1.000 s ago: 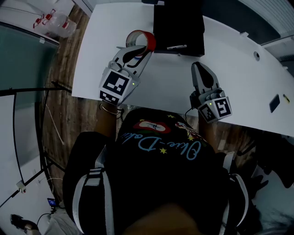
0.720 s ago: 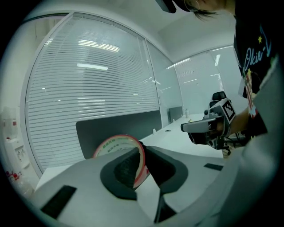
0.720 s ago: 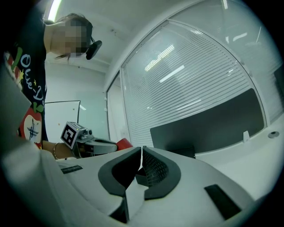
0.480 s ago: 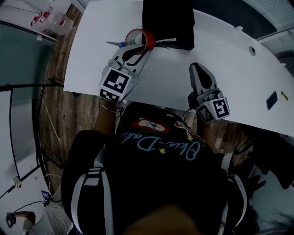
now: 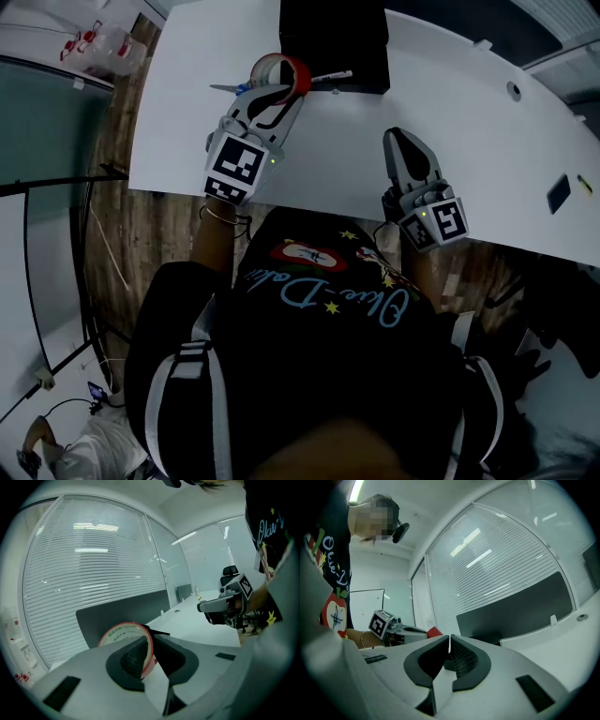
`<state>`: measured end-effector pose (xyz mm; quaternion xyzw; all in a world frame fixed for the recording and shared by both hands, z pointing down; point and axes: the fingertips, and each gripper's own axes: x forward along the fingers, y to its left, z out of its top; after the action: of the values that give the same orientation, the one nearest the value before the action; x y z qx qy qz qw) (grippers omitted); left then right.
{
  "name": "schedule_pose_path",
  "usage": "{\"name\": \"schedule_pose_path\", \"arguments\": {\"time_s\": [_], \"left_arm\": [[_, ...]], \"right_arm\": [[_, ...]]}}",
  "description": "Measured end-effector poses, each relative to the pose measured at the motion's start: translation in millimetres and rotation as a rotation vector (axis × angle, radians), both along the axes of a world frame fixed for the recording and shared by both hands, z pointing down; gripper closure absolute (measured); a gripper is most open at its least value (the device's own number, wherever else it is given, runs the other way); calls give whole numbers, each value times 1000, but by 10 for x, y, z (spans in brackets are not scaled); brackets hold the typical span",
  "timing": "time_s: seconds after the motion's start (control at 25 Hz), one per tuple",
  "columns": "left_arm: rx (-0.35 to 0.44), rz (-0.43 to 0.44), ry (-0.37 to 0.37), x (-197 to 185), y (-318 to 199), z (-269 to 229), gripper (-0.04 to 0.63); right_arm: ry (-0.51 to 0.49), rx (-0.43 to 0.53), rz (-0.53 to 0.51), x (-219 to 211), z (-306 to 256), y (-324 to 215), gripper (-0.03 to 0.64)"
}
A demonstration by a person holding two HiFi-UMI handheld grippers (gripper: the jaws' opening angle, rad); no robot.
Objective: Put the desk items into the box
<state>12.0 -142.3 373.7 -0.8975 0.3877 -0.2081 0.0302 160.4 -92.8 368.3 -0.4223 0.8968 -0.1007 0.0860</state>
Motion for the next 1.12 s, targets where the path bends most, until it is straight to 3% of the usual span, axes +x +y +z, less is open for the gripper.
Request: {"name": "schedule_pose_path", "arguments": {"time_s": [0.64,1.12], "left_arm": [[-71,60,-33,306,-442,293,525],[-112,115,-159,356,-718,673,525]], "right_arm": [[13,19,26,159,-100,-305,592],[16,4,41,191,-31,-456,592]]}}
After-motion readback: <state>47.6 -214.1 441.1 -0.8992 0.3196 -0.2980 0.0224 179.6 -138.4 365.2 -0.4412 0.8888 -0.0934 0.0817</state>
